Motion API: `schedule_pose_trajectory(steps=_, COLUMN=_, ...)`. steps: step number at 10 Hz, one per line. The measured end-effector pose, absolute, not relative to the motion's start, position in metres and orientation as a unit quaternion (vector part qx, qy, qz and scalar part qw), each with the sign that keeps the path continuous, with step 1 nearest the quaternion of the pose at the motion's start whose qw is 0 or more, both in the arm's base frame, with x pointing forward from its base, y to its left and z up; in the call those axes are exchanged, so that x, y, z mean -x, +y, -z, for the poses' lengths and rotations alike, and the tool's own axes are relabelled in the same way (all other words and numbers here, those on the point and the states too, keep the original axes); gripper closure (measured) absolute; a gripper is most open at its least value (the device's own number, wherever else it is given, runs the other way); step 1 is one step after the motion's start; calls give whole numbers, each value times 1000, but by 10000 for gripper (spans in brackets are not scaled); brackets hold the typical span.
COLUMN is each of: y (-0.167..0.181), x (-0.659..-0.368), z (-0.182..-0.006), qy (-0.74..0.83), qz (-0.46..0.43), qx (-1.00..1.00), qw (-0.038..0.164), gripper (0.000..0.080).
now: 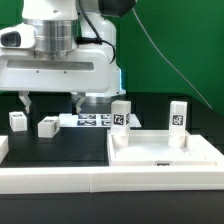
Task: Assemble square table
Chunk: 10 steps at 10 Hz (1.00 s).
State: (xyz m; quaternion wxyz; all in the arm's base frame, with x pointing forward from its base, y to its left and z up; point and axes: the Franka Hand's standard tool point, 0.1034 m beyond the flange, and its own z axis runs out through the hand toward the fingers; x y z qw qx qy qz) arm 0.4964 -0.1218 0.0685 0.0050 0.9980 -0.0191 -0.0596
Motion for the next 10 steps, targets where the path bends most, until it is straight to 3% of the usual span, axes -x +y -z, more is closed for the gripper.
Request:
schedule_pose_trajectory(steps=2, y=-129, x=-455, z=-56, qy=-38, qz=70, qx=-997, qw=-1, gripper=150)
schedule_pose_trajectory(steps=6, y=-129, x=-448, z=-53, qy=-36, qz=90, qx=-995, qw=-6, gripper=150)
schedule_pose_trajectory(steps=10, y=-130, x=-430, z=-43, qy=-48, qz=221, qx=-973, qw=-37, gripper=150)
